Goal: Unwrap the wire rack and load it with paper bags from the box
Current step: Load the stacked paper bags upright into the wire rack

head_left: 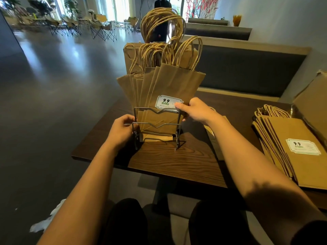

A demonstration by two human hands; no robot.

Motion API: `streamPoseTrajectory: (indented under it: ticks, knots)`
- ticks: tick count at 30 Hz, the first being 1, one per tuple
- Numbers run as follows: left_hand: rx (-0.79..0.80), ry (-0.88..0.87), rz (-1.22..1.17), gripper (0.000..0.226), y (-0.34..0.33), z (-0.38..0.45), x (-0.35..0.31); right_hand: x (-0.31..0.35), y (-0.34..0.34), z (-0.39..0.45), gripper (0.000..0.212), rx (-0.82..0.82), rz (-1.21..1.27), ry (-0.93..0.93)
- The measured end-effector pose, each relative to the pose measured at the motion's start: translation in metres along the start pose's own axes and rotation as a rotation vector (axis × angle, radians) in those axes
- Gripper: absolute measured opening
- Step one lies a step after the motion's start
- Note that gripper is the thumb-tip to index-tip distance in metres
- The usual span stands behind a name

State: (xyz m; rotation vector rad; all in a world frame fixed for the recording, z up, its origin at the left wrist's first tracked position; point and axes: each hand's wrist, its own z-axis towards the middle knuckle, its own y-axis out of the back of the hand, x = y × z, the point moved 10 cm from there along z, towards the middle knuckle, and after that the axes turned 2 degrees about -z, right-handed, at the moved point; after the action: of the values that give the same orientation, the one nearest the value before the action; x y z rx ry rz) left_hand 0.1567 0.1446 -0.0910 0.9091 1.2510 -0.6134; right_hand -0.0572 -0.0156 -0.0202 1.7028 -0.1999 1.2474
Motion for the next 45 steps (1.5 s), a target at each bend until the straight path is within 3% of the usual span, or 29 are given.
streamPoseTrajectory:
  ticks: [3, 7, 12, 18, 20, 24, 27, 29, 32, 34, 36, 39, 42, 45]
  knots:
    - [0.016, 0.013, 0.047, 0.018, -0.001, 0.005, 0.007, -0.01, -0.009, 0.0, 0.03, 0.084, 0.069, -0.095]
    - [0.101, 0.097, 0.169, 0.051, -0.007, 0.012, 0.027, -0.02, -0.018, -0.001, 0.03, 0.128, 0.194, -0.147]
    - [0.212, 0.2, 0.365, 0.075, -0.014, 0.023, 0.038, -0.015, -0.011, 0.003, 0.022, -0.037, 0.171, -0.017]
    - [0.348, 0.265, 0.507, 0.103, -0.023, 0.035, 0.04, -0.013, -0.015, 0.009, 0.02, -0.084, 0.261, 0.0]
    - [0.333, 0.272, 0.587, 0.1, -0.022, 0.041, 0.045, -0.013, -0.014, 0.009, 0.021, -0.095, 0.261, -0.002]
    - [0.189, 0.185, 0.726, 0.054, -0.019, 0.037, 0.033, -0.008, -0.011, 0.008, 0.026, -0.107, 0.265, 0.0]
    - [0.173, 0.166, 0.716, 0.05, -0.018, 0.039, 0.034, -0.011, -0.008, 0.01, 0.031, -0.086, 0.181, -0.023]
    - [0.243, 0.168, 0.679, 0.05, -0.02, 0.042, 0.038, -0.016, -0.012, 0.01, 0.036, -0.046, 0.137, -0.036]
    - [0.447, 0.278, 0.407, 0.041, -0.03, 0.034, 0.039, -0.013, -0.008, 0.008, 0.038, -0.053, 0.076, -0.014]
    - [0.519, 0.34, 0.267, 0.035, -0.029, 0.023, 0.032, -0.008, -0.004, 0.008, 0.052, -0.052, 0.031, 0.031]
    - [0.418, 0.28, 0.271, 0.031, -0.014, 0.027, 0.025, -0.006, -0.005, 0.009, 0.053, -0.012, -0.005, 0.042]
    - [0.127, 0.109, 0.283, 0.019, 0.015, 0.036, 0.008, -0.011, -0.009, 0.008, 0.031, 0.09, 0.039, -0.029]
    - [0.072, 0.064, 0.287, 0.012, 0.016, 0.033, 0.003, -0.007, -0.013, 0.004, 0.03, 0.155, 0.053, -0.049]
    - [0.06, 0.057, 0.362, 0.013, 0.011, 0.032, 0.004, 0.003, -0.002, 0.0, 0.024, -0.004, 0.001, 0.037]
